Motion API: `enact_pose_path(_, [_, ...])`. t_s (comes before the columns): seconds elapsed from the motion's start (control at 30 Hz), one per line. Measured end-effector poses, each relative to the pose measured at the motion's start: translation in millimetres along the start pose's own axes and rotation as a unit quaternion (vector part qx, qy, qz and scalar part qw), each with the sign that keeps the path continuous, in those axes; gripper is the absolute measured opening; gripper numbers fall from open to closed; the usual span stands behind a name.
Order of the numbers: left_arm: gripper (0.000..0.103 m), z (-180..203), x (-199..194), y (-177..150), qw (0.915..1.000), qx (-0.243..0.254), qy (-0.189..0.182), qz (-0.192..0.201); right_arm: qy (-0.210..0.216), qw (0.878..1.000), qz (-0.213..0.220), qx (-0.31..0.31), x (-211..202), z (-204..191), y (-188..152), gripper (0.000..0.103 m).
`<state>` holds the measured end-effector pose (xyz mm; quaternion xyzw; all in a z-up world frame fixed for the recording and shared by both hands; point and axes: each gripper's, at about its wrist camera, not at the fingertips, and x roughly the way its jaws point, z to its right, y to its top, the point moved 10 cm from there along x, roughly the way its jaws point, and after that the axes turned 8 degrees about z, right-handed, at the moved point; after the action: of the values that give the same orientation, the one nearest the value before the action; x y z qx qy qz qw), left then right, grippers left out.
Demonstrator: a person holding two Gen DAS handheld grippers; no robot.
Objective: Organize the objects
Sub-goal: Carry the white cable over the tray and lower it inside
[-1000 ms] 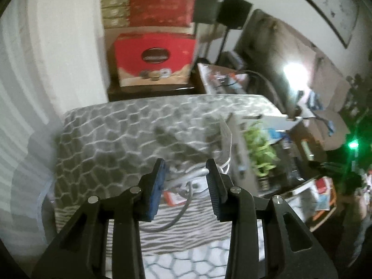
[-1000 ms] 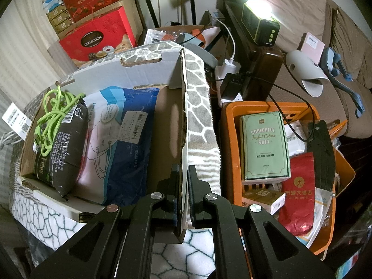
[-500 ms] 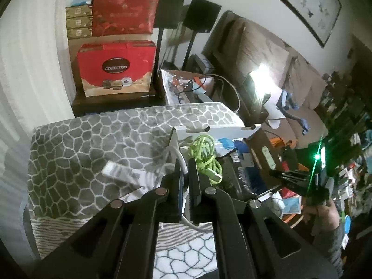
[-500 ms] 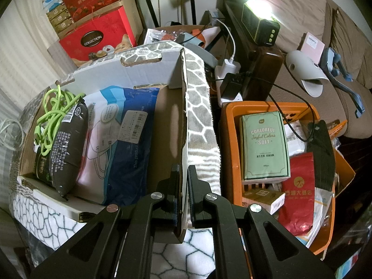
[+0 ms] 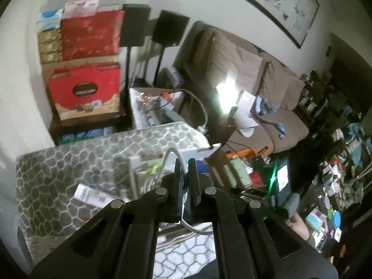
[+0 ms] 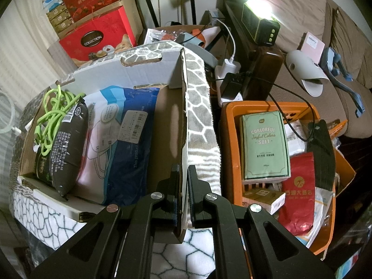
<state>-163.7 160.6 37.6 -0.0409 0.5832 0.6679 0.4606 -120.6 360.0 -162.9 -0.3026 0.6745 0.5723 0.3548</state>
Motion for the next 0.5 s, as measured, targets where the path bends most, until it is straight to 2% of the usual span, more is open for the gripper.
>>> enact_pose_path(0.33, [0.004, 43.8, 40.7, 11.3, 0.9993, 0.009, -0.036, 0.004, 0.001, 1.000, 0.000, 0.000, -0.4, -0.2, -0.8, 0.006])
enact_pose_path(0.5, [0.004, 58.5, 62.6, 13.8, 0.9975, -0.008, -0.069, 0.012, 0.002, 1.000, 0.000, 0.000, -0.4, 0.0, -1.2, 0.006])
